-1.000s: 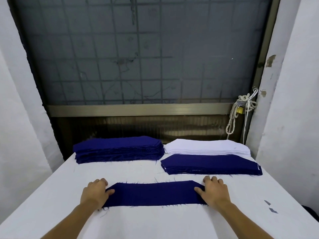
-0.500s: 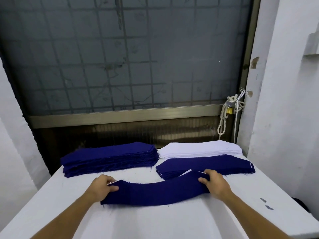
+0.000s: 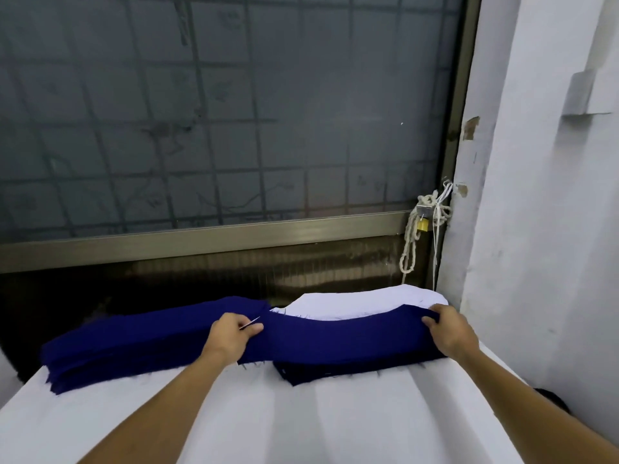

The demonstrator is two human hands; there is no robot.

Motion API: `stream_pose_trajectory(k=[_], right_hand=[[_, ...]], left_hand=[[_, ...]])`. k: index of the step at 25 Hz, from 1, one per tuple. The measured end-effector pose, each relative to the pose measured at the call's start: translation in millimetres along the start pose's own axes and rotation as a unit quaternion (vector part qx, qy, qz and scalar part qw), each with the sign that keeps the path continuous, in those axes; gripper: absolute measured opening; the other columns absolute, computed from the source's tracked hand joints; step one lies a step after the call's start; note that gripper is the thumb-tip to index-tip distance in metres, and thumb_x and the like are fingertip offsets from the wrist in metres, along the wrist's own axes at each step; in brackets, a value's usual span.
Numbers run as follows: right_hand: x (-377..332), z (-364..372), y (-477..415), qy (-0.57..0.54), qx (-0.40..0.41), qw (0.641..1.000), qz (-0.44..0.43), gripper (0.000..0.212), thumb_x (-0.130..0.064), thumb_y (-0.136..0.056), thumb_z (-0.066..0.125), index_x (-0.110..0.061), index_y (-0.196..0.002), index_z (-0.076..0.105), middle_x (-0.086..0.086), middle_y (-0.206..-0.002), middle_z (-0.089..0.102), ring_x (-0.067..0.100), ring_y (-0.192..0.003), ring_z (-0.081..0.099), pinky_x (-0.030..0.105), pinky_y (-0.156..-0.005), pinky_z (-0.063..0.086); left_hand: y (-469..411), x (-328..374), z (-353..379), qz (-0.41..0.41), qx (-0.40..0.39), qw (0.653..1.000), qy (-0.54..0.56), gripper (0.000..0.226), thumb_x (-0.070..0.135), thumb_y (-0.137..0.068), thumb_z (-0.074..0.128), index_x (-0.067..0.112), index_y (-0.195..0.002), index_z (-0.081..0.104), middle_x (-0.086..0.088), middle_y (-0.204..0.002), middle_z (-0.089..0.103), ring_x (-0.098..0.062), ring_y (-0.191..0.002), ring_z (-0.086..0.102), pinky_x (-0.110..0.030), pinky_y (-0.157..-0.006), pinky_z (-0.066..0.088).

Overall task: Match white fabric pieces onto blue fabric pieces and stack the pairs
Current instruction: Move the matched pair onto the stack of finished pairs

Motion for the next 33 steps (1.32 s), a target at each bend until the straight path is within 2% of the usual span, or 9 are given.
stream_pose_trajectory(k=[5, 9, 12, 14, 18, 22, 26, 29, 33], right_hand=[[34, -9, -38, 0.047, 0.023, 0.998, 0.027, 0.033, -0.023, -0.105, 0.046, -0.015, -0.135, 0.056, 0.013, -0.124, 0.066, 0.033, -0.112, 0.062, 0.039, -0.091, 0.05], [70, -5, -51, 0.075, 0.043, 0.994, 0.062, 0.029, -0.025, -0.104, 0.046, -0.016, -0.128, 0.061, 0.012, -0.116, 0.068, 0.032, -0.103, 0.064, 0.035, -0.079, 0.05], [90, 1, -53, 0.092, 0.043, 0.992, 0.076, 0.025, -0.024, -0.103, 0.047, -0.016, -0.119, 0.064, 0.01, -0.108, 0.068, 0.03, -0.095, 0.062, 0.032, -0.071, 0.045], [98, 7, -55, 0.093, 0.045, 0.993, 0.065, 0.023, -0.022, -0.102, 0.049, -0.014, -0.116, 0.066, 0.009, -0.108, 0.067, 0.03, -0.099, 0.061, 0.034, -0.074, 0.048], [108, 8, -51, 0.074, 0.092, 0.992, 0.051, 0.024, -0.026, -0.101, 0.052, -0.013, -0.114, 0.068, 0.009, -0.108, 0.065, 0.029, -0.101, 0.059, 0.037, -0.08, 0.048], [112, 10, -48, 0.069, 0.116, 0.99, 0.044, 0.027, -0.032, -0.102, 0.05, -0.014, -0.115, 0.066, 0.008, -0.107, 0.064, 0.029, -0.1, 0.057, 0.037, -0.08, 0.047], [116, 10, -48, 0.067, 0.12, 0.989, 0.058, 0.027, -0.034, -0.102, 0.049, -0.015, -0.112, 0.064, 0.006, -0.104, 0.064, 0.028, -0.098, 0.056, 0.036, -0.075, 0.044], [117, 11, -47, 0.058, 0.129, 0.988, 0.058, 0.024, -0.028, -0.101, 0.047, -0.014, -0.11, 0.065, 0.006, -0.104, 0.063, 0.027, -0.098, 0.055, 0.036, -0.074, 0.044], [117, 9, -45, 0.008, 0.143, 0.988, 0.052, 0.023, -0.011, -0.1, 0.045, -0.01, -0.114, 0.064, 0.009, -0.113, 0.061, 0.027, -0.105, 0.053, 0.039, -0.082, 0.046]], left_hand=[[-20, 20, 62, -0.017, -0.023, 1.0, 0.009, 0.026, 0.03, -0.101, 0.06, 0.016, -0.081, 0.068, -0.001, -0.081, 0.069, -0.012, -0.076, 0.064, -0.023, -0.059, 0.045], [-27, 21, 99, -0.026, -0.032, 0.999, -0.006, 0.027, 0.035, -0.102, 0.056, 0.014, -0.087, 0.066, 0.0, -0.088, 0.07, -0.014, -0.083, 0.065, -0.032, -0.075, 0.055], [-29, 11, 116, -0.034, -0.032, 0.998, -0.047, 0.034, 0.042, -0.102, 0.053, 0.014, -0.083, 0.058, 0.0, -0.083, 0.068, -0.018, -0.081, 0.065, -0.035, -0.073, 0.053], [-30, 4, 124, -0.038, -0.03, 0.997, -0.065, 0.036, 0.045, -0.102, 0.051, 0.014, -0.085, 0.057, -0.001, -0.082, 0.067, -0.018, -0.078, 0.065, -0.036, -0.071, 0.053], [-25, -4, 124, -0.044, 0.018, 0.997, -0.065, 0.035, 0.043, -0.103, 0.05, 0.018, -0.079, 0.051, 0.002, -0.073, 0.064, -0.013, -0.067, 0.061, -0.027, -0.056, 0.044], [-11, -6, 122, -0.004, 0.082, 0.996, -0.042, 0.031, 0.037, -0.103, 0.049, 0.019, -0.078, 0.048, 0.003, -0.069, 0.06, -0.011, -0.063, 0.058, -0.027, -0.055, 0.041], [-6, -8, 121, 0.004, 0.099, 0.995, -0.007, 0.028, 0.034, -0.102, 0.054, 0.02, -0.078, 0.047, 0.004, -0.071, 0.059, -0.011, -0.063, 0.056, -0.024, -0.054, 0.038], [-6, -9, 118, 0.006, 0.107, 0.994, 0.027, 0.024, 0.029, -0.1, 0.059, 0.021, -0.079, 0.049, 0.002, -0.066, 0.06, -0.013, -0.06, 0.057, -0.024, -0.052, 0.039], [-6, -11, 114, 0.002, 0.111, 0.992, 0.065, 0.022, 0.026, -0.097, 0.065, 0.021, -0.08, 0.051, 0.0, -0.062, 0.061, -0.015, -0.058, 0.059, -0.024, -0.051, 0.042]])
Point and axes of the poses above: each hand's wrist, its own y-axis away from the middle knuckle, its own z-axis out of the palm, x = y × z, the point moved 9 cm from there along -y, towards the middle knuckle
